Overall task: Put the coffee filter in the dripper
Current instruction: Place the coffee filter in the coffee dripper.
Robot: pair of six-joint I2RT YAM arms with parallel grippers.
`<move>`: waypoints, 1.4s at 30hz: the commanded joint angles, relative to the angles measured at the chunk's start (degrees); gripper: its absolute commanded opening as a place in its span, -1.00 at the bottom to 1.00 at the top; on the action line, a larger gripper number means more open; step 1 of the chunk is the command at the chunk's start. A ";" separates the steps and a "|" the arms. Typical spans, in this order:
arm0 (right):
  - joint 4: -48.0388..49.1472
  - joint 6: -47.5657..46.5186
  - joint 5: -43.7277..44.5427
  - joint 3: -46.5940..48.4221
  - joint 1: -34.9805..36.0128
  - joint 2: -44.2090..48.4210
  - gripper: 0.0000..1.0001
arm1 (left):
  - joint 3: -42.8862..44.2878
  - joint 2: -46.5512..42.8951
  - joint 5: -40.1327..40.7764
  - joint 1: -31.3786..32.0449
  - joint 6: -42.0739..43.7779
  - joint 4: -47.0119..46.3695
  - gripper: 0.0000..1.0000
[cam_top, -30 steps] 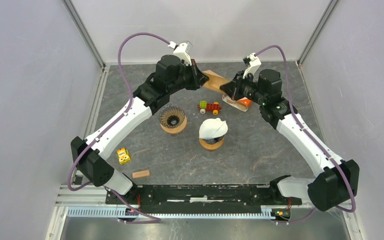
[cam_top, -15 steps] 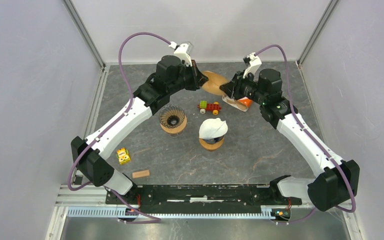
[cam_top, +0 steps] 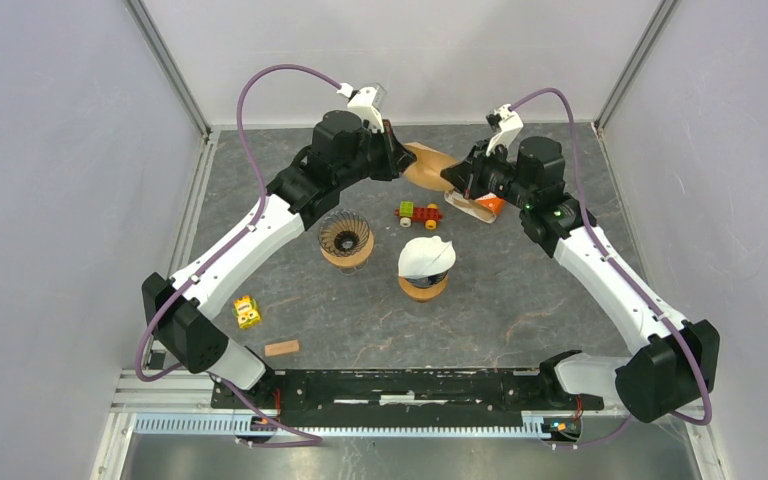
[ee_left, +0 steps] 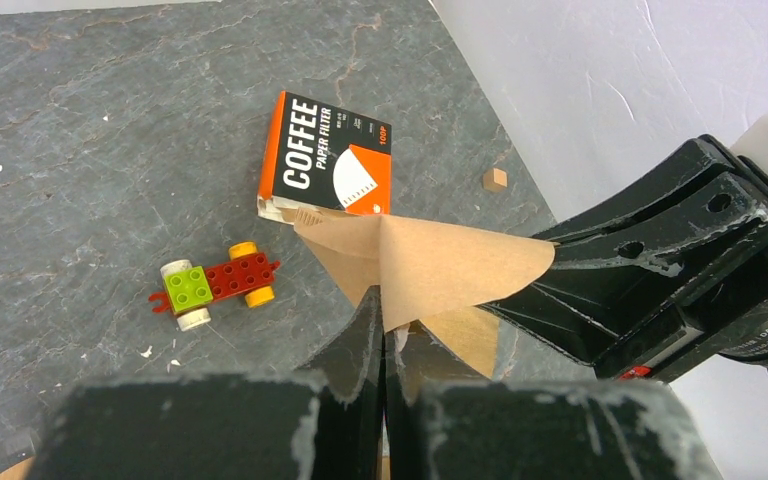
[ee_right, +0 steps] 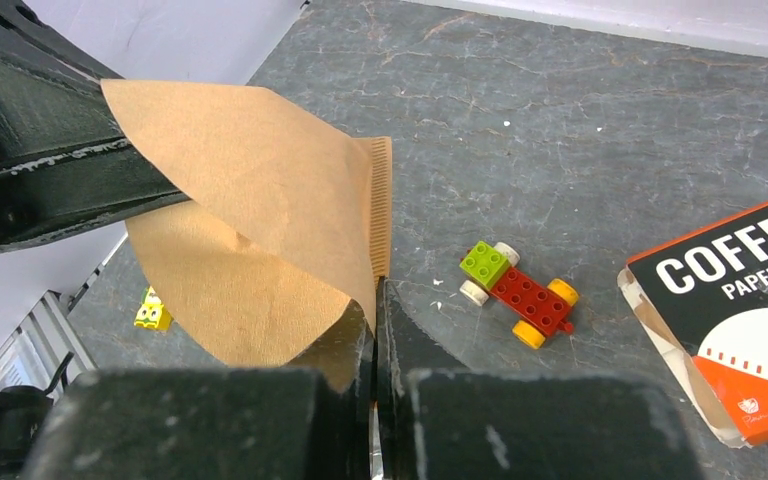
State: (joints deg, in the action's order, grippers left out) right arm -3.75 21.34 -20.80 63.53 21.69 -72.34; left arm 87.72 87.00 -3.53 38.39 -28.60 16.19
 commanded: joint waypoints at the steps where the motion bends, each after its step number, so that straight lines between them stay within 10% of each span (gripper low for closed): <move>1: 1.21 -0.74 0.12 3.01 -0.16 0.63 -1.00 | -0.57 -1.04 0.11 0.28 2.46 -1.75 -0.95; 22: 2.08 -5.20 -4.72 4.44 -0.16 2.41 0.68 | 1.03 -2.26 4.46 0.10 10.04 3.58 -0.96; 42: -13.32 -43.40 -8.48 16.48 12.71 -0.48 0.85 | 1.91 -8.87 -11.67 -15.90 20.95 36.57 -0.95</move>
State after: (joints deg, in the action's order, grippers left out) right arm -13.74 -13.67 -28.47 77.19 31.66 -70.41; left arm 91.92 81.12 -9.89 23.03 -12.10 46.59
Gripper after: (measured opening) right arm 0.924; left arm 0.030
